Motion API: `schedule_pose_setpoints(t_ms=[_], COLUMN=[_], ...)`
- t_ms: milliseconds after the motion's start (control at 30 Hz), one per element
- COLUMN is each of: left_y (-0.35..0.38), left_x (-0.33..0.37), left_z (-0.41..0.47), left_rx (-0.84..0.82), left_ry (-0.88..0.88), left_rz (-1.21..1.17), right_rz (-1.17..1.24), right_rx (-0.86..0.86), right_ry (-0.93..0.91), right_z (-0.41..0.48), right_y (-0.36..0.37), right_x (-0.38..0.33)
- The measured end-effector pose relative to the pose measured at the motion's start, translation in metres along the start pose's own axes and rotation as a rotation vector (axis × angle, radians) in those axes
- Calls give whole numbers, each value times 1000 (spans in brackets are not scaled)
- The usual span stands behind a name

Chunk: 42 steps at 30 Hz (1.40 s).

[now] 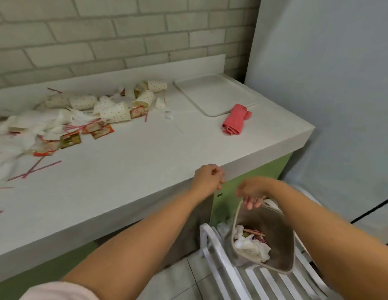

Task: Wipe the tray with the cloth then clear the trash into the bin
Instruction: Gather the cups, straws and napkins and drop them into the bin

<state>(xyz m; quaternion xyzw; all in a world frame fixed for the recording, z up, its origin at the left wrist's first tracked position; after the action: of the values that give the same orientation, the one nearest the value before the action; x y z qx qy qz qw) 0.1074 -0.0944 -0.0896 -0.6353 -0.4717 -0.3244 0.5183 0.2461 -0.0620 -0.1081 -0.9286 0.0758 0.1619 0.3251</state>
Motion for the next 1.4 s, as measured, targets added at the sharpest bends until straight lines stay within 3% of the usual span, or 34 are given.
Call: schedule_pose_setpoints(t_ms=[167, 400, 800, 1000, 1100, 1400], left_y=[-95, -227, -426, -495, -514, -527], left_x=[-2, -55, -163, -197, -210, -223], left_z=[-18, -55, -119, -142, -146, -123], left_rx=[254, 515, 697, 724, 728, 566], left_ry=[112, 53, -189, -308, -379, -301], left_rz=[99, 255, 496, 659, 745, 984], right_rz=[-95, -206, -365, -429, -396, -534], right_rx=[-11, 116, 69, 111, 21, -35], right_ry=[-186, -407, -633, -795, -870, -977], right_z=[-12, -1, 20, 14, 10, 12], right_y=[-10, 21, 111, 149, 174, 220], right_x=[-106, -237, -417, -483, -505, -540])
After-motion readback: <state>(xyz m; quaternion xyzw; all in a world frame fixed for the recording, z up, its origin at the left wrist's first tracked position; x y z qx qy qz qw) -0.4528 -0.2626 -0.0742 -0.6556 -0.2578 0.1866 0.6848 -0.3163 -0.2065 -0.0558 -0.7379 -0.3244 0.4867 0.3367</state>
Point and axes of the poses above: each hand's wrist, its own z-axis towards the middle knuckle, its own y-axis out of the palm, x = y × z, the point moved 4 cm from there along z, towards the middle knuckle
